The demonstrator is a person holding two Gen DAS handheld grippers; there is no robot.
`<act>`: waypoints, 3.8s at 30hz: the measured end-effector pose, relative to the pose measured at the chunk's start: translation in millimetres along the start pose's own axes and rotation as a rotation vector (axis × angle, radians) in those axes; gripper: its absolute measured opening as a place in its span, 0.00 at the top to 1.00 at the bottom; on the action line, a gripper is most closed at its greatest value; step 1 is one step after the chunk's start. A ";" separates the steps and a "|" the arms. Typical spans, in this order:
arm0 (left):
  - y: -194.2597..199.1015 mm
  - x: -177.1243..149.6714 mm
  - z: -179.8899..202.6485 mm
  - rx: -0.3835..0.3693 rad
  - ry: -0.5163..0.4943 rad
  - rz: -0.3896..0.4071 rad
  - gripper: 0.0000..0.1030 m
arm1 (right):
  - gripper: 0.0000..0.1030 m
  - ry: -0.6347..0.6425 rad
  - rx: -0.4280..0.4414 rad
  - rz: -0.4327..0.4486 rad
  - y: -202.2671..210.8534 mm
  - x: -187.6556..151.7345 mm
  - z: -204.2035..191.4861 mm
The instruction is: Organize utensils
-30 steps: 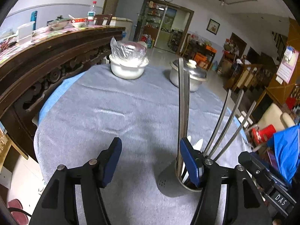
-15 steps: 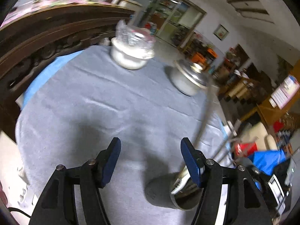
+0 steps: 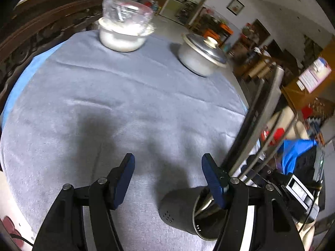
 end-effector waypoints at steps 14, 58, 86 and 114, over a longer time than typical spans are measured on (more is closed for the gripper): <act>21.6 -0.1 -3.0 0.017 -0.029 0.048 0.35 | 0.28 0.043 -0.021 0.043 22.4 -4.3 -4.4; 105.7 -27.6 22.1 0.270 -0.314 0.307 0.25 | 0.14 0.466 -0.117 0.244 126.8 -52.2 -81.5; 104.0 -31.4 25.3 0.263 -0.351 0.277 0.25 | 0.14 0.562 -0.084 0.138 108.4 -56.2 -95.1; 104.9 -33.7 31.7 0.237 -0.362 0.271 0.25 | 0.14 0.584 -0.108 0.131 104.5 -53.1 -98.4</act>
Point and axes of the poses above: each gripper's, at about its wrist camera, not at the fingertips, and y roughly against the way its jaws point, z to its right, x to its top, the point moved 6 cm from there along -y, roughly the way its jaws point, and after that the axes turned 11 degrees about z, right-handed, at the moved point
